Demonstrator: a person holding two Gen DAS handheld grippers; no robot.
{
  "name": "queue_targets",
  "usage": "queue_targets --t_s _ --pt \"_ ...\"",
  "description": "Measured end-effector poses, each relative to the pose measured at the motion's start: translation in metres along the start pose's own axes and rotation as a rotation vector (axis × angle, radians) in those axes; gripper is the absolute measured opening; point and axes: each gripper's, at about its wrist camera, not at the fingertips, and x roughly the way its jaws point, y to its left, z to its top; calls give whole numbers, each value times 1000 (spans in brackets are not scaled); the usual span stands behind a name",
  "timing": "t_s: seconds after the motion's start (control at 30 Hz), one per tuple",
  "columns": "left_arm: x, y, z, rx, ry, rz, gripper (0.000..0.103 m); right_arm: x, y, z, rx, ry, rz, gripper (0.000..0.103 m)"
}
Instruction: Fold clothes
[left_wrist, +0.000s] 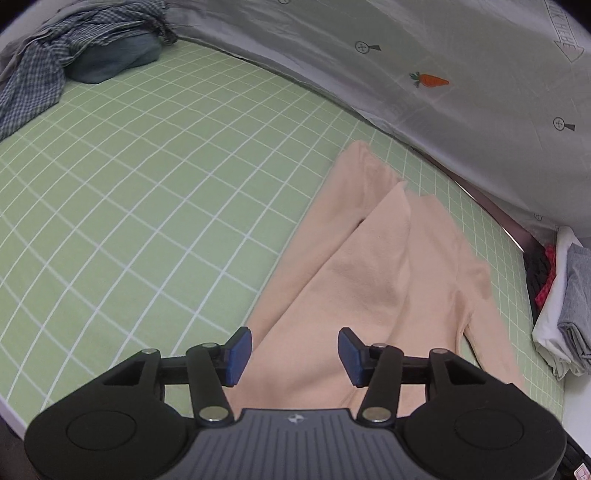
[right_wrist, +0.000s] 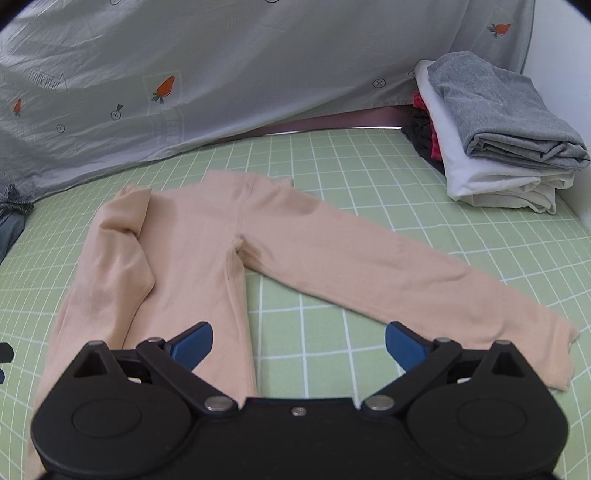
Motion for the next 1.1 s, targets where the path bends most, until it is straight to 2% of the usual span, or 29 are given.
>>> queue_targets --t_s 0.27,0.4,0.5,0.57,0.67,0.77,0.9,1.0,1.1 --pt "71 -48 53 68 38 -29 53 53 -25 40 89 24 -94 101" --pt "111 -68 82 91 37 3 53 80 -40 58 120 64 -156 101" --pt "138 -76 97 126 39 37 54 90 -47 59 124 80 -193 101" --pt "150 -81 102 156 37 56 57 95 -50 59 129 99 -218 101" --pt "156 -91 103 239 7 82 62 101 -51 60 125 106 -241 101" --pt "155 -92 99 258 -10 87 63 108 -54 59 137 120 -258 101" --pt "152 -88 102 239 -2 77 64 113 -63 54 167 141 -275 101" --pt "145 -85 105 206 4 68 71 108 -73 51 195 141 -281 101" --pt "125 -81 104 202 -29 44 77 99 -85 48 221 130 -285 101"
